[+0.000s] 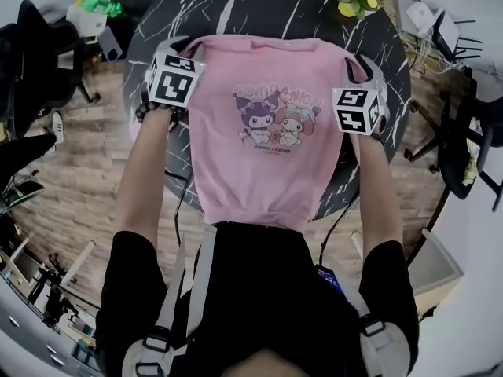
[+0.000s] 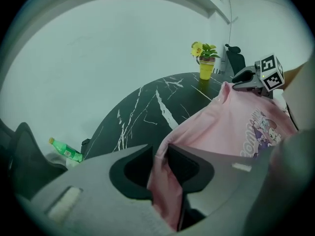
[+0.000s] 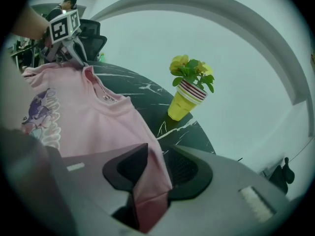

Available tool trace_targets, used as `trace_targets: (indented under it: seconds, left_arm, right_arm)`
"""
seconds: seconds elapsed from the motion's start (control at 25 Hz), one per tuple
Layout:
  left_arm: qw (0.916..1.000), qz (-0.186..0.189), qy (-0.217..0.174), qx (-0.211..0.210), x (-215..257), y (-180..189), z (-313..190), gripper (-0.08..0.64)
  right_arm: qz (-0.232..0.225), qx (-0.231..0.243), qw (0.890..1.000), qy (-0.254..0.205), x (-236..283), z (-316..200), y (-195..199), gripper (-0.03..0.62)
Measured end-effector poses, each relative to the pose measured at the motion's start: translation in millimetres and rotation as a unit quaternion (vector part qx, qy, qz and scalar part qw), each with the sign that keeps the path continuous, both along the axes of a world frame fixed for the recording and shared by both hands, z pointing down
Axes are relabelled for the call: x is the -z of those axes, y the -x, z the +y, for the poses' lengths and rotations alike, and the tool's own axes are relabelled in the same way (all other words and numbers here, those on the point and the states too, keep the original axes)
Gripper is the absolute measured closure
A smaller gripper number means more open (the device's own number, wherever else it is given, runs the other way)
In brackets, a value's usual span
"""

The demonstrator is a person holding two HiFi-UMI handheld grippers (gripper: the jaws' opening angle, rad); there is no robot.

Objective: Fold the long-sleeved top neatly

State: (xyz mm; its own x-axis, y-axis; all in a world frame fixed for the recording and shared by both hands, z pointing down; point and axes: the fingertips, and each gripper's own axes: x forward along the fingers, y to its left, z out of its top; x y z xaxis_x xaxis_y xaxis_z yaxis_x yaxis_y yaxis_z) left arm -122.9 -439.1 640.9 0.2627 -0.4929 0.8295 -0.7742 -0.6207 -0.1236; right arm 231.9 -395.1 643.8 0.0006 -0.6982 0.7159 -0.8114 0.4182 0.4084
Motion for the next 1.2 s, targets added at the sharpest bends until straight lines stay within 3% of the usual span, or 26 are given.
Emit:
trace_targets:
  seconds: [0.16,0.32,0.52,0.8,1.2]
  left_arm:
    - [0.9994,0.016,-0.014,0.027,8,6,-1,0.417]
    - [0.997,0.038,-0.042,0.052,31,12,-4,0.417]
    - [0.9985,0.02,-0.051,0.007,47,8,19,0.418]
    - [0.9974,0.051,-0.035,-0.038,40,-2,81,0.417]
    - [0.9931,0.082,0.001,-0.084,31,7,197,0.422]
  right_arm:
    - [-0.027,0.006,1.0,0.006,6,7,12,0.391]
    - [-0.042,0.014,0.999,-0.005,21,16,28,0.385]
    - [-0.046,0.014,0.999,-0.007,34,35,42,0.388]
    - [-0.054,-0.007,0.998,-0.005,44,92,60,0.403]
    - [-0.044,-0.047,0.998,0.028,33,220,84,0.417]
